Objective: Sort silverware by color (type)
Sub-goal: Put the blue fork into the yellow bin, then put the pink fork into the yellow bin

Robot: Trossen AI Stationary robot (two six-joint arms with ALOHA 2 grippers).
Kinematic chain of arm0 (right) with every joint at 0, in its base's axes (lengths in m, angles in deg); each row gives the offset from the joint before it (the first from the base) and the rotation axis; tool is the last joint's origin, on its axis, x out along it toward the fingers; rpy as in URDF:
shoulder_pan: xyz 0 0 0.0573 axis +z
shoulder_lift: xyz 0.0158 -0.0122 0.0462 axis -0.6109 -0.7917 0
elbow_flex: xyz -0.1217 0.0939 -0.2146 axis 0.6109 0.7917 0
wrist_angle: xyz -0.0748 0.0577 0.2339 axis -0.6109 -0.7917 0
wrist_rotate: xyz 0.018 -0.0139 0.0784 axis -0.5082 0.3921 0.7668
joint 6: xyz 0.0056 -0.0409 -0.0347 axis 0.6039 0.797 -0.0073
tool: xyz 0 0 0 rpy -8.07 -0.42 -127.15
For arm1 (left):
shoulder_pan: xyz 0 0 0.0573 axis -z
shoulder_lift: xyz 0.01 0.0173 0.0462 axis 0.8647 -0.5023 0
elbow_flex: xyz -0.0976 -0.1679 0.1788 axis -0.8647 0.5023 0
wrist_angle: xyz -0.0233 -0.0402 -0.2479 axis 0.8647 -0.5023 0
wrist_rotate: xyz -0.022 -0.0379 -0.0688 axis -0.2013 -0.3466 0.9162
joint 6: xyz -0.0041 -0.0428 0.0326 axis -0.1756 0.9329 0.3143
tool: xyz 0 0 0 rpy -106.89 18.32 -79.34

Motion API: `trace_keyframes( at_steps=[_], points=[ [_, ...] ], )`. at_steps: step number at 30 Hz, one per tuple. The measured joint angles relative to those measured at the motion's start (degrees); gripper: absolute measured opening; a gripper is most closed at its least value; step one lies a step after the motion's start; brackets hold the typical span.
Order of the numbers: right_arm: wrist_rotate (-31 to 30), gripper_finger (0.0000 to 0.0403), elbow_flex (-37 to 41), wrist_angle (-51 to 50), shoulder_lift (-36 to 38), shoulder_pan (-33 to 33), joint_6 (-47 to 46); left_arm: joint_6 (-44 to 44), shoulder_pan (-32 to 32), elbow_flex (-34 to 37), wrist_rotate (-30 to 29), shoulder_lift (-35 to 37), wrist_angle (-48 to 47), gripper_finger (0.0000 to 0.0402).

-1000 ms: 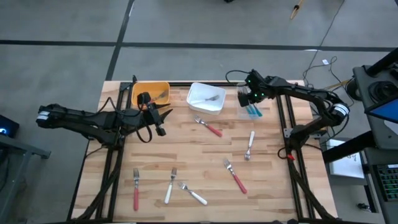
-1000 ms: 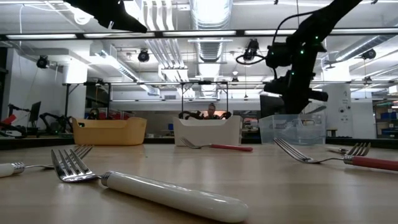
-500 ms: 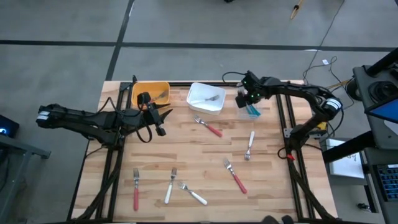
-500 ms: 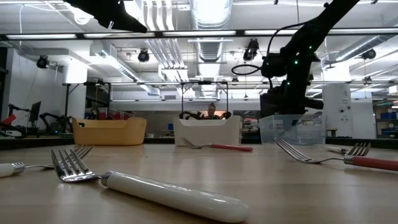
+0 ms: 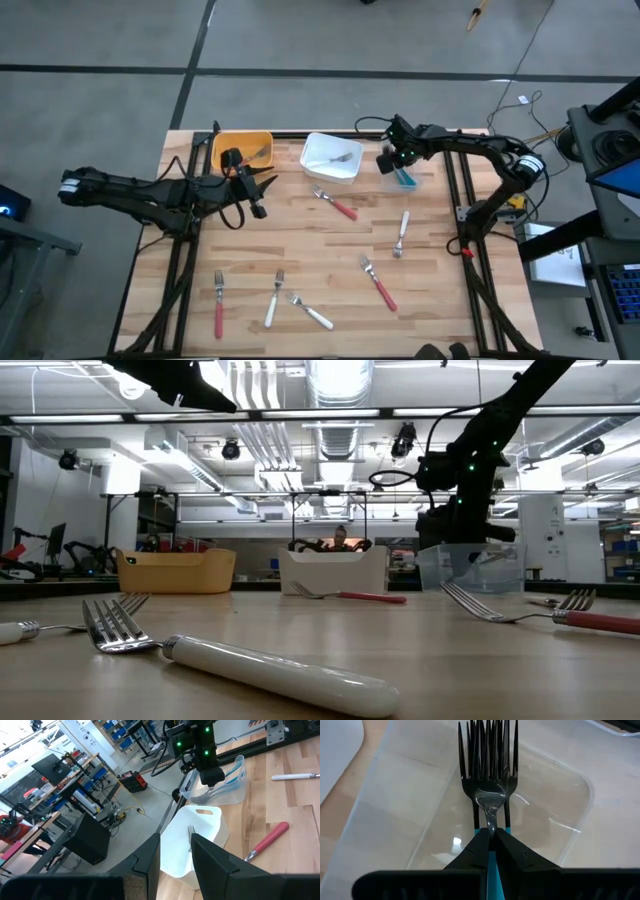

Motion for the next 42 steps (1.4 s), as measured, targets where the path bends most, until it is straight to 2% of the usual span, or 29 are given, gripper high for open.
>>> trace_keyframes(
  at_steps=[6, 14, 20, 25, 31, 35, 42],
  points=[
    [-0.8, 0.0023, 0.0, 0.2, 0.0, 0.0, 0.0, 0.0, 0.0, 0.0, 0.0, 0.0, 0.0, 0.0091],
    [-0.8, 0.0103, 0.0, 0.2, 0.5, 0.0, -0.3, 0.0, 0.0, 0.0, 0.0, 0.0, 0.0, 0.0091],
    [-0.5, 0.0135, 0.0, -0.4, 4.5, 0.9, -0.4, 1.6, 0.0, 0.0, 0.0, 0.0, 0.0, 0.0091],
    [-1.4, 0.0141, 0.0, -0.3, 10.5, 4.2, -0.4, 8.9, 0.0, 0.0, 0.1, 0.0, -2.3, 0.0091],
    [-7.2, 0.0132, 0.2, 0.2, 16.7, 11.8, 0.0, 23.8, 0.0, 0.0, 0.9, -0.5, -10.3, 0.0091],
    [-12.5, 0.0125, 1.0, 3.4, 18.9, 18.3, 0.0, 35.3, 0.0, 0.0, 6.4, -1.2, -16.4, 0.0091],
    [-22.4, 0.0123, 1.2, 8.8, 19.2, 29.9, 1.6, 54.6, 0.4, 0.0, 25.5, -4.6, -22.5, 0.0091]
  ],
)
